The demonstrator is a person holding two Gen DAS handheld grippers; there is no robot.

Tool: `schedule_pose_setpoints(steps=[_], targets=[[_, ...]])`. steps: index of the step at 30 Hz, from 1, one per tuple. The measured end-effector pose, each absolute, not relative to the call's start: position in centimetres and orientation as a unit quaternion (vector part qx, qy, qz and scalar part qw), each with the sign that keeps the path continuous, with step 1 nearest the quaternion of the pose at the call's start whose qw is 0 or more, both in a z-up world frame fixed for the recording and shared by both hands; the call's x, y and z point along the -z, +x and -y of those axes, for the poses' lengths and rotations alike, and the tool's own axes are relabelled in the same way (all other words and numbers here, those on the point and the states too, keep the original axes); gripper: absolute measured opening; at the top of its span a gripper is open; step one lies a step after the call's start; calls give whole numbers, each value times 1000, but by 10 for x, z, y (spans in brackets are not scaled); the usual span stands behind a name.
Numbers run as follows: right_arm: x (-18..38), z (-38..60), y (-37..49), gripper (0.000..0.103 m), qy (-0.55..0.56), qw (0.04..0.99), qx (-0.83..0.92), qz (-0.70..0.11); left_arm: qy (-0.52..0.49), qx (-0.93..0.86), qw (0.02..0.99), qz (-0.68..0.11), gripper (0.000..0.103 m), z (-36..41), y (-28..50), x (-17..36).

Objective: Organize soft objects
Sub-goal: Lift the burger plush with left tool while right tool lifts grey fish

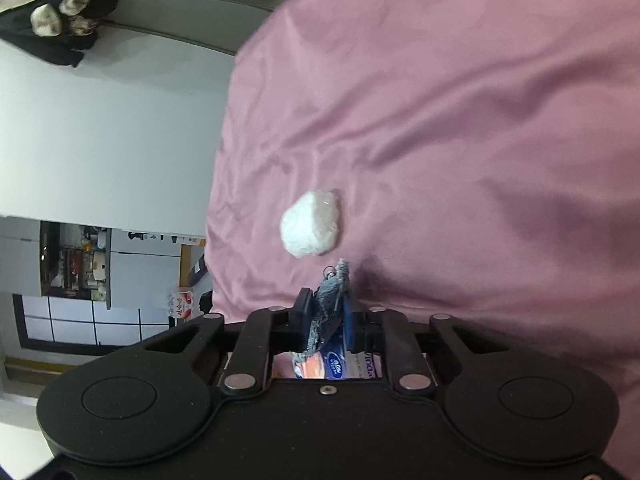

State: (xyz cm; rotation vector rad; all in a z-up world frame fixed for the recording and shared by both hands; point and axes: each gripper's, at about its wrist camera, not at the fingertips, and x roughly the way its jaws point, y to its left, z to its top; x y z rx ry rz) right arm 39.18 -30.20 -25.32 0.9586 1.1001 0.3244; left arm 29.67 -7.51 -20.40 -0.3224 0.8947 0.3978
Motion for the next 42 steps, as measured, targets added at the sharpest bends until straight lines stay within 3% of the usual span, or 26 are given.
schedule_pose_setpoints(steps=[21, 42], targets=[[179, 277, 354, 13, 367, 789, -244, -427, -188, -164, 898, -362, 15, 41, 227, 109], [147, 205, 318, 13, 287, 804, -318, -413, -212, -180, 894, -350, 12, -15, 183, 91]])
